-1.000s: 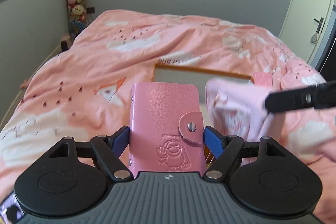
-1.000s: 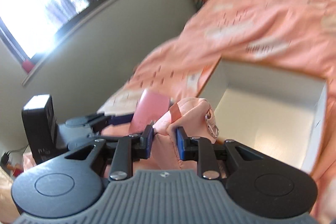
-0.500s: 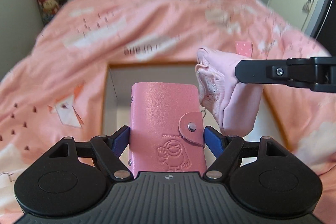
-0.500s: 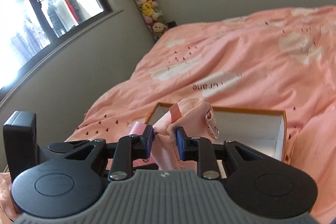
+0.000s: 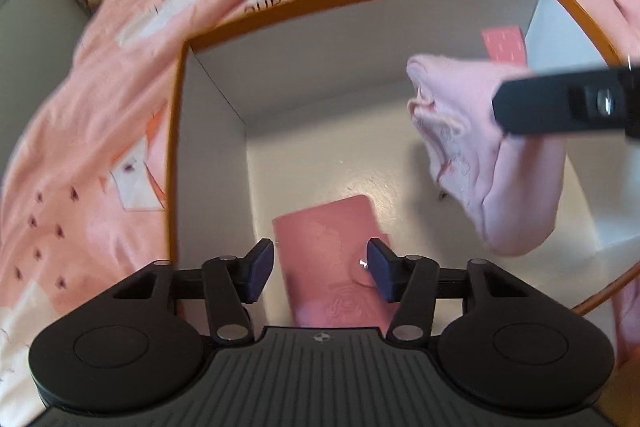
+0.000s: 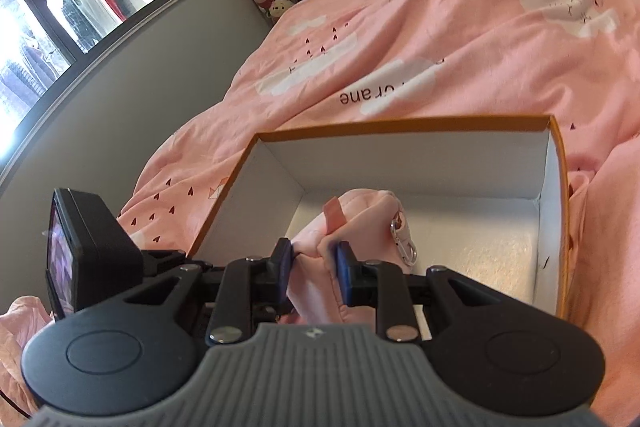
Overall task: Organize objects
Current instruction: 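Lower the wallet and backpack into the box and open both tools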
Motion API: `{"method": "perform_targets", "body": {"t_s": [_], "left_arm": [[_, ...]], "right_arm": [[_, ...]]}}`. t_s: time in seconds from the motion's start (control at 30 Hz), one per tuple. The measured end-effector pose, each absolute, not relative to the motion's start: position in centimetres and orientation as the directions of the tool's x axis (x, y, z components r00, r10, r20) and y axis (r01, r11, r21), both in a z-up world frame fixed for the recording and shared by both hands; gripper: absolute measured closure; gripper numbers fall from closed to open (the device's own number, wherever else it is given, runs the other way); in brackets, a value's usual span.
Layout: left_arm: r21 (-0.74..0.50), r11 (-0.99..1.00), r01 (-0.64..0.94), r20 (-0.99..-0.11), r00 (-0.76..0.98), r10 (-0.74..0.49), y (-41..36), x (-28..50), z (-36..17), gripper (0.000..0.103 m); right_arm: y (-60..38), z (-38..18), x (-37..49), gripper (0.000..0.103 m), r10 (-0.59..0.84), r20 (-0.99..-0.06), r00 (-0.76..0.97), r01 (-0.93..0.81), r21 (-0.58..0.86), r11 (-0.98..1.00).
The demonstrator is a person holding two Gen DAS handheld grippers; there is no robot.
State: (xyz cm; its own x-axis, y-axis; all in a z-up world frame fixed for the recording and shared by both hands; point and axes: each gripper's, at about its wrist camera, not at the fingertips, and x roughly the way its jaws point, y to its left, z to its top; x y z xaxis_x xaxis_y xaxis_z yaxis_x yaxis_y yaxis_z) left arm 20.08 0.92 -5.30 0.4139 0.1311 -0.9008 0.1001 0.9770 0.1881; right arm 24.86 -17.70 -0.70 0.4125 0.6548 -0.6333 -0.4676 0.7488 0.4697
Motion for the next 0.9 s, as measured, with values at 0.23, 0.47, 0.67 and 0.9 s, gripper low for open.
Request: {"method": "perform_targets", "body": {"t_s": [0.23,0.47,0.67,0.9], "left_arm": [[0.145,0.985,0.096,-0.887,0.454,0.086,1.5,19.4,-4.8,0.036],[-0.053,0.998,0.024,-0.818,0.573,-0.057,3.9,18.8,-2.7,0.035],[-0.056,0.998,0.002,-0.792,0.609,-0.046,4.5,19.2,-2.1,0.035],[-0.030,0.999,0.028,-0.791,0.610,-0.041,3.8,18.9,-2.8,0.035]], "right_arm": [[-17.8,-1.3,24.8,0.078,0.652,-0.645,0.398,-0.450,0.482,0.752],[-17.9,-1.8,25.0,0.078,0.641,-0.655,0.399,-0.424,0.488,0.763],[-17.1,-1.8,25.7,0.078,0.706,-0.596,0.384,-0.401,0.581,0.708],[-18.7,-5.1,26.7,0.074,0.714,-0.639,0.287,-0.244,0.672,0.699]]}}
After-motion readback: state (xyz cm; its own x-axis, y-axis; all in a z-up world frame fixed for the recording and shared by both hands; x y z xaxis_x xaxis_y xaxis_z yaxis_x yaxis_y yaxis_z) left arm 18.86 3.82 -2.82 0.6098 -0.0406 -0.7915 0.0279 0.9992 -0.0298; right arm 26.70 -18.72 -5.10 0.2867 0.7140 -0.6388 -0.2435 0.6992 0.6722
